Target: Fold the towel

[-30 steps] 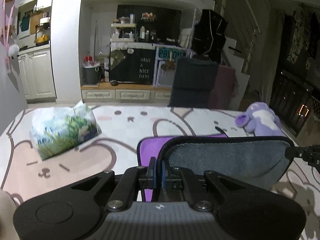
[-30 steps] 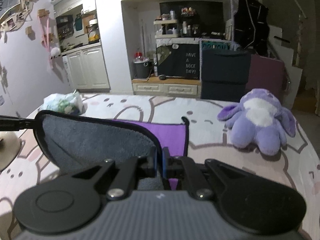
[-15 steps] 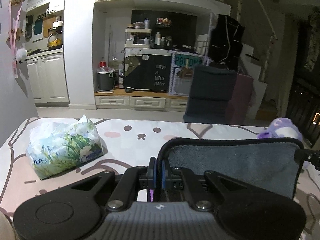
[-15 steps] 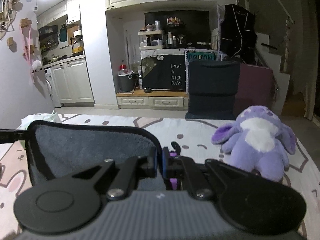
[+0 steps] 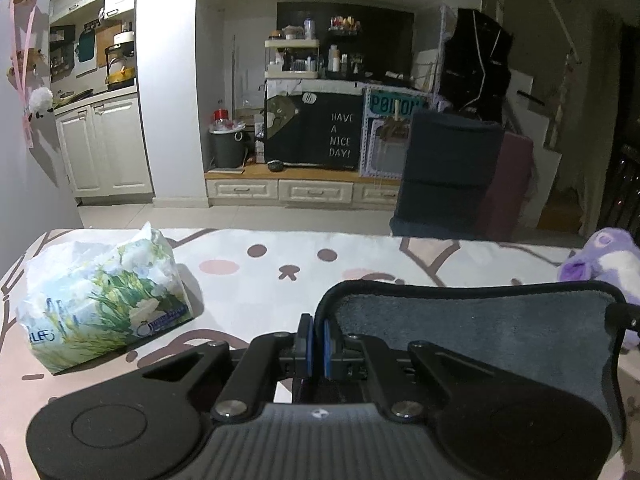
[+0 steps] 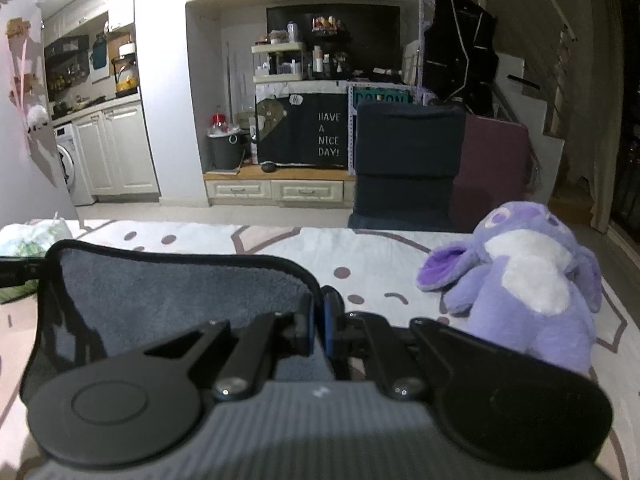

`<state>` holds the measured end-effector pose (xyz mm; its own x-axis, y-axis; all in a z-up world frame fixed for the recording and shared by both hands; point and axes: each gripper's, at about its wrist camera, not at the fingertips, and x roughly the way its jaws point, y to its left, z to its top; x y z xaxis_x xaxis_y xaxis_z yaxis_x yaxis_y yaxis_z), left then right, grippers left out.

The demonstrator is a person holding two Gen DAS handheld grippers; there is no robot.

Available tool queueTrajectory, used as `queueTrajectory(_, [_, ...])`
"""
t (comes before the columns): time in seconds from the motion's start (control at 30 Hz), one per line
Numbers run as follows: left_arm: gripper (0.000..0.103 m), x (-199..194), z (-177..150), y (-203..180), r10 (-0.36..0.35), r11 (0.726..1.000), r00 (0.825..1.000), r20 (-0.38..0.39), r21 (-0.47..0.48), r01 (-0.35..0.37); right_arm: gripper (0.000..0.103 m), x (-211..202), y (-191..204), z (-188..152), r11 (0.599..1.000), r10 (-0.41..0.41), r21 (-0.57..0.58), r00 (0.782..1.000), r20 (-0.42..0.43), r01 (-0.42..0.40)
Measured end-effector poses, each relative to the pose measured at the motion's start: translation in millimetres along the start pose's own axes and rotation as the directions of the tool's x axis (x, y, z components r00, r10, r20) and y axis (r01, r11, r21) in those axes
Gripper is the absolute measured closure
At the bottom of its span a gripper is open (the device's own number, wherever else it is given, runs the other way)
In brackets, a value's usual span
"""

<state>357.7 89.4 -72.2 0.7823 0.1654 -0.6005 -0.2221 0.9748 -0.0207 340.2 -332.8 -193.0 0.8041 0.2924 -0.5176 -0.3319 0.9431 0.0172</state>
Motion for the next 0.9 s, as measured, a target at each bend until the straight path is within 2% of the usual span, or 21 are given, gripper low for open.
queueTrajectory(0.33, [0.097,35,-8,-3,0.015,0.999,0.999,-0.050,0.049,-0.012,0.097,39,15,-6,0.999,-0.009,-0.043,0.997,-0.073,0.006])
queueTrajectory(0.67, [0.097,54,-12,-3,0.034,0.998,0.998,-0.062,0.045,-0.031,0.097,71,11,-11,0.999,-0.025,-0.034,0.993,-0.119,0.021])
queueTrajectory(0.9, [0.097,68,-17,-3,0.047,0.997,0.994,-0.100,0.060,-0.042,0.097,92,6,-16,1.000,-0.014,-0.028,0.988,-0.156,0.010])
